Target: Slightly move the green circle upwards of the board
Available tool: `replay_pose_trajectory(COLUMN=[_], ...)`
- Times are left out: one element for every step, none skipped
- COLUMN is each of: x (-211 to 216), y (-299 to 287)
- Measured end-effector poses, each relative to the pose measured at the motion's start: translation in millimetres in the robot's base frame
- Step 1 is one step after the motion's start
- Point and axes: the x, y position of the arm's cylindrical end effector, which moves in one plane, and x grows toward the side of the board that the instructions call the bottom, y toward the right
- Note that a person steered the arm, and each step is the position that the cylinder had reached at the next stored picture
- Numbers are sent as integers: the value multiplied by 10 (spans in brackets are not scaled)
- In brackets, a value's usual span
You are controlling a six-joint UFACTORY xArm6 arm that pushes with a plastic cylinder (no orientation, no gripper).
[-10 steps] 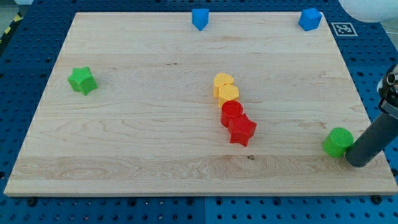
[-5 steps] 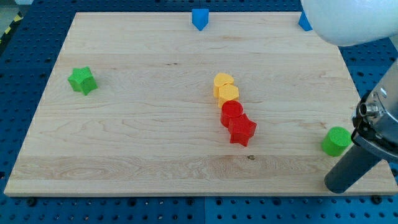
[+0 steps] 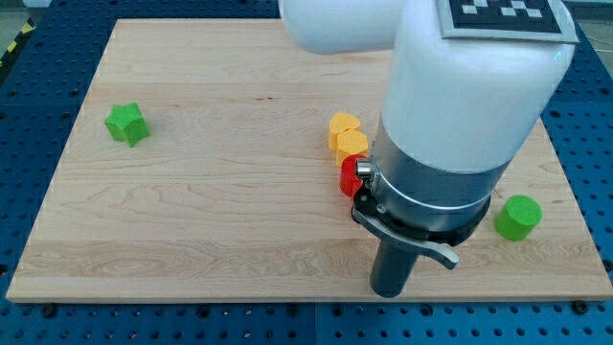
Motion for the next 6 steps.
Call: replay_pose_trajectory(x=[0,-7,-169,-485,-751,-979], y=[-351,-845,-1436,-1730,-2029,-2616])
